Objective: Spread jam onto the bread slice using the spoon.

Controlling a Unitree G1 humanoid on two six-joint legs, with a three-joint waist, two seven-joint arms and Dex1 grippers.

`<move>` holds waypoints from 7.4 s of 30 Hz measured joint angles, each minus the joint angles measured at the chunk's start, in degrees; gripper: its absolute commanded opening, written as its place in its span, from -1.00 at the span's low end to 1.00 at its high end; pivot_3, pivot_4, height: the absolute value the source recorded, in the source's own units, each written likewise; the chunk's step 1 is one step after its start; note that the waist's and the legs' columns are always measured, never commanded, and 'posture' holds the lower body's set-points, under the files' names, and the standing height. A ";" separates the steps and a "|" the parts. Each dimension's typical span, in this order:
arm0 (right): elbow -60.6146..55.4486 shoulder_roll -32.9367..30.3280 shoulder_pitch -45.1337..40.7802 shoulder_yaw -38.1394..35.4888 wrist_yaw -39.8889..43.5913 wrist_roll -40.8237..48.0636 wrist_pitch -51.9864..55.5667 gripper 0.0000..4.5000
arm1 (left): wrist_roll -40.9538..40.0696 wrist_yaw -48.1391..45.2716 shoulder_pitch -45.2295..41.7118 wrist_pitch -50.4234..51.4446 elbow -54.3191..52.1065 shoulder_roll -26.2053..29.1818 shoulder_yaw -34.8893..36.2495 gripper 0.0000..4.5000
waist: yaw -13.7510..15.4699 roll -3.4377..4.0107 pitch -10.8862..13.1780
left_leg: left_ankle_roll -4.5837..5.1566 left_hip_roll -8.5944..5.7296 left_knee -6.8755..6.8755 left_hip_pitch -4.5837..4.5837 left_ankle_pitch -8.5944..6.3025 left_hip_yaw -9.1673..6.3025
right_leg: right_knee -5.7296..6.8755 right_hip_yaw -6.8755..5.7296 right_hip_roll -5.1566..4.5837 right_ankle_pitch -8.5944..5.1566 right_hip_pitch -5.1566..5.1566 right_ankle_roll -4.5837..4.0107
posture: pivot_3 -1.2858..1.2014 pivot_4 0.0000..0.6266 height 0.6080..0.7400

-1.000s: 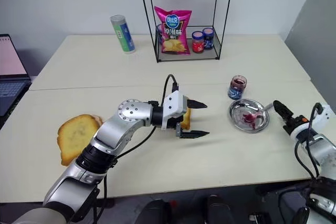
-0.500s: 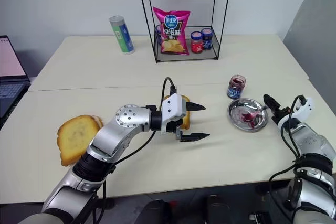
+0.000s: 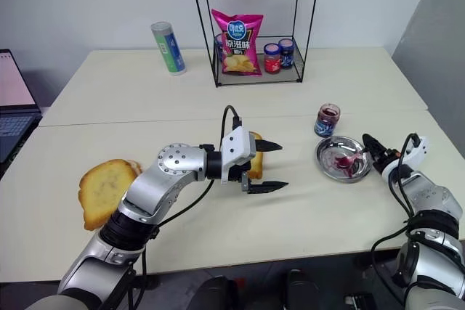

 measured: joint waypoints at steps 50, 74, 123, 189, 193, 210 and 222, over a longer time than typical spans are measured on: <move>-24.18 6.41 -14.07 12.04 -16.59 -9.99 -13.41 -1.00 | -6.64 9.30 -0.32 4.57 0.22 -8.96 11.07 1.00 | 0.03 0.09 0.00 | 0.02 0.02 -0.02 -0.09 -0.01 0.27 | -0.03 0.39 0.00 0.26 -0.22 -0.11 | 0.03 -0.52 1.00; -2.18 9.91 -15.27 21.99 -8.75 -27.02 -38.97 -1.00 | -6.62 11.18 -0.30 4.83 -0.20 -8.45 11.08 1.00 | -0.02 0.09 0.00 | 0.00 0.04 -0.01 -0.04 0.00 0.36 | 0.01 0.45 -0.01 0.28 -0.23 -0.14 | 0.03 -0.52 1.00; -2.76 11.34 -20.70 3.41 -18.16 -8.85 -20.79 -1.00 | -5.77 10.06 -1.27 3.39 0.79 -7.92 11.08 1.00 | -0.06 0.11 0.01 | 0.00 0.05 -0.02 -0.04 0.00 0.44 | 0.01 0.52 -0.02 0.29 -0.23 -0.15 | 0.03 -0.52 1.00; -46.29 25.94 -4.07 48.67 -1.54 -29.31 -27.83 -1.00 | -8.83 27.16 43.50 3.48 -29.46 0.21 25.29 1.00 | -1.34 0.17 -0.01 | 0.09 0.09 -0.05 -0.13 0.03 0.48 | 0.07 0.50 -0.19 0.42 -0.51 -0.16 | 0.03 -0.52 1.00; -42.77 25.94 -2.04 49.91 -0.24 -31.69 -30.98 -1.00 | -8.82 27.74 43.44 3.48 -29.46 0.21 25.26 1.00 | -1.34 0.15 -0.02 | 0.09 0.08 -0.04 -0.12 0.03 0.48 | 0.07 0.50 -0.19 0.42 -0.50 -0.16 | 0.03 -0.52 1.00; -29.72 28.47 -0.86 50.12 -0.31 -38.23 -41.70 -1.00 | -8.83 28.29 41.98 3.67 -29.45 0.28 24.84 1.00 | -1.34 0.12 -0.02 | 0.09 0.08 -0.03 -0.11 0.03 0.49 | 0.08 0.51 -0.18 0.43 -0.49 -0.18 | 0.03 -0.52 1.00; -24.69 28.92 -2.82 49.26 -3.76 -42.08 -48.80 -1.00 | -8.82 28.32 40.47 3.69 -29.33 0.38 24.70 1.00 | -1.34 0.12 -0.02 | 0.08 0.08 -0.03 -0.11 0.04 0.50 | 0.09 0.52 -0.18 0.43 -0.49 -0.18 | 0.03 -0.52 1.00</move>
